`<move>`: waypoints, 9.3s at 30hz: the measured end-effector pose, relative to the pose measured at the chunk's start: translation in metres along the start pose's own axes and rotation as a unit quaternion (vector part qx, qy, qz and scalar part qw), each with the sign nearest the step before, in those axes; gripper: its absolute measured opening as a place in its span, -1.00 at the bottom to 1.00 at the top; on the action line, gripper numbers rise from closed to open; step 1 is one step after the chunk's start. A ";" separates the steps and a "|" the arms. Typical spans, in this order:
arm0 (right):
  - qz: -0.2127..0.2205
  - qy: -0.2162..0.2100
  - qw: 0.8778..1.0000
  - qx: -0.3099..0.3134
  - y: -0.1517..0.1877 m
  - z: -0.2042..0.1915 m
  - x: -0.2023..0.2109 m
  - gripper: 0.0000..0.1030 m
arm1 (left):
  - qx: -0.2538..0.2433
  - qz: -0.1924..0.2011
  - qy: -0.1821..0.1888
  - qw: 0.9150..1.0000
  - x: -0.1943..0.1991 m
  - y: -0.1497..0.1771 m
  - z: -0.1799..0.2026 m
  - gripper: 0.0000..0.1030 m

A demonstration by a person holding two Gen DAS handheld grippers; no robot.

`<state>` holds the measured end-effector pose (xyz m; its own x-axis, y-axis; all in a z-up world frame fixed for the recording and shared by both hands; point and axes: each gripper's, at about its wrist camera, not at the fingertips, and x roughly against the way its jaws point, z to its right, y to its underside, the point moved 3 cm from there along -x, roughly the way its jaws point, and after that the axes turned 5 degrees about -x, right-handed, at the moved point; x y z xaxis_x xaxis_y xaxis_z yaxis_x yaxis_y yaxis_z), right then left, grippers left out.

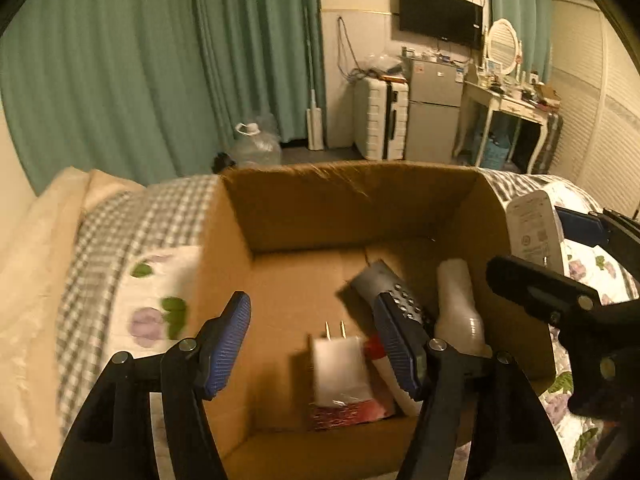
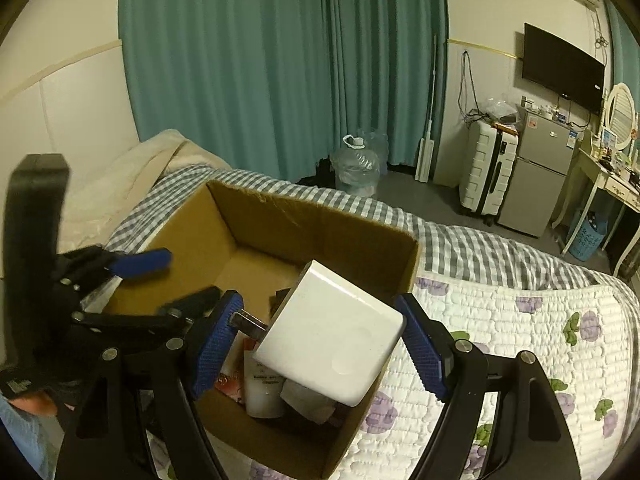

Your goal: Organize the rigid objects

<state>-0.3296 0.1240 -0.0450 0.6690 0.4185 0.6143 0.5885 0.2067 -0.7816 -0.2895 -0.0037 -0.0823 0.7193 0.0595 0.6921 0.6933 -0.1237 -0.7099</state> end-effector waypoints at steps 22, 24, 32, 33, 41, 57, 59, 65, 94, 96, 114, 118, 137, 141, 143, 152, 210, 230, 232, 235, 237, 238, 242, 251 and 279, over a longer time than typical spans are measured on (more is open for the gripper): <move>-0.076 0.014 0.996 0.048 -0.013 -0.065 -0.092 0.72 | 0.073 0.001 -0.054 0.996 0.021 0.054 -0.098 0.32; -0.069 0.015 0.997 0.030 -0.014 -0.060 -0.080 0.72 | 0.065 0.005 -0.058 0.996 0.029 0.056 -0.095 0.32; -0.021 0.015 0.999 0.022 -0.013 -0.061 0.020 0.84 | 0.051 0.032 -0.068 0.996 0.082 0.058 -0.079 0.32; -0.016 0.015 1.000 0.023 -0.010 -0.061 0.033 0.84 | 0.052 0.031 -0.068 0.996 0.085 0.061 -0.078 0.32; -0.005 0.020 0.999 0.025 0.053 -0.067 0.100 0.89 | 0.053 -0.015 -0.051 0.997 0.096 0.139 -0.059 0.32; -0.063 -0.009 0.997 -0.045 0.133 -0.042 0.069 0.89 | 0.035 -0.141 -0.023 0.989 0.025 0.181 -0.037 0.27; -0.067 -0.010 0.997 -0.047 0.135 -0.040 0.064 0.89 | 0.033 -0.142 -0.014 0.989 0.024 0.181 -0.034 0.09; -0.079 -0.010 0.996 -0.036 0.144 -0.045 0.054 0.89 | 0.013 -0.125 -0.025 0.992 0.036 0.177 -0.025 -0.02; -0.122 -0.025 0.990 0.068 0.149 -0.175 -0.049 0.81 | 0.137 -0.084 -0.047 0.986 0.048 0.168 -0.108 -0.02; -0.128 -0.020 0.989 0.075 0.150 -0.178 -0.056 0.67 | 0.134 -0.083 -0.048 0.986 0.048 0.169 -0.107 -0.02; -0.081 -0.001 0.996 0.037 0.141 -0.148 -0.009 0.33 | 0.110 -0.060 -0.049 0.991 0.060 0.163 -0.096 -0.02; -0.052 0.001 0.998 0.021 0.125 -0.131 0.019 0.33 | 0.093 -0.052 -0.049 0.993 0.068 0.156 -0.085 -0.02; 0.072 0.006 0.996 0.047 -0.015 -0.048 0.075 0.33 | 0.027 0.014 0.010 0.999 0.065 0.005 -0.021 -0.02; 0.065 0.013 0.997 0.037 -0.024 -0.023 0.047 0.33 | 0.019 -0.020 0.016 0.999 0.011 -0.009 -0.005 -0.02; 0.060 0.014 0.998 0.029 -0.022 -0.011 0.036 0.33 | 0.010 -0.040 0.011 0.999 -0.014 -0.010 0.001 -0.02; 0.024 0.009 1.000 0.007 -0.008 0.007 0.002 0.33 | -0.017 -0.044 -0.015 0.999 -0.044 -0.005 0.012 0.23; 0.126 0.102 0.986 -0.034 0.005 -0.062 0.246 1.00 | -0.008 0.256 -0.090 0.962 0.279 0.014 0.008 0.55; 0.107 0.121 0.984 -0.081 0.095 -0.030 0.111 1.00 | 0.018 0.159 -0.054 0.986 0.139 0.084 0.008 0.55; 0.107 0.124 0.983 -0.080 0.096 -0.031 0.112 1.00 | 0.019 0.158 -0.055 0.986 0.141 0.089 0.007 0.55; 0.111 0.129 0.982 -0.080 0.095 -0.030 0.116 1.00 | 0.021 0.158 -0.054 0.986 0.141 0.090 0.007 0.55; 0.113 0.130 0.982 -0.079 0.094 -0.030 0.119 1.00 | 0.019 0.158 -0.052 0.986 0.142 0.089 0.010 0.55; 0.114 0.130 0.982 -0.079 0.094 -0.030 0.120 1.00 | 0.017 0.159 -0.053 0.986 0.143 0.089 0.011 0.55; 0.119 0.133 0.981 -0.073 0.092 -0.033 0.124 1.00 | 0.014 0.154 -0.048 0.987 0.141 0.090 0.013 0.55; 0.119 0.134 0.981 -0.075 0.092 -0.033 0.124 1.00 | 0.018 0.144 -0.038 0.989 0.138 0.090 0.013 0.55; 0.119 0.136 0.981 -0.069 0.094 -0.032 0.125 1.00 | 0.015 0.137 -0.027 0.990 0.137 0.091 0.015 0.55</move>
<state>-0.1760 0.1678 -0.0379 0.8801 0.1856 0.4370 0.4445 0.0013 -0.8958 -0.1275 0.0079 -0.0539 0.8816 0.0814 0.4649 0.4716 -0.1128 -0.8746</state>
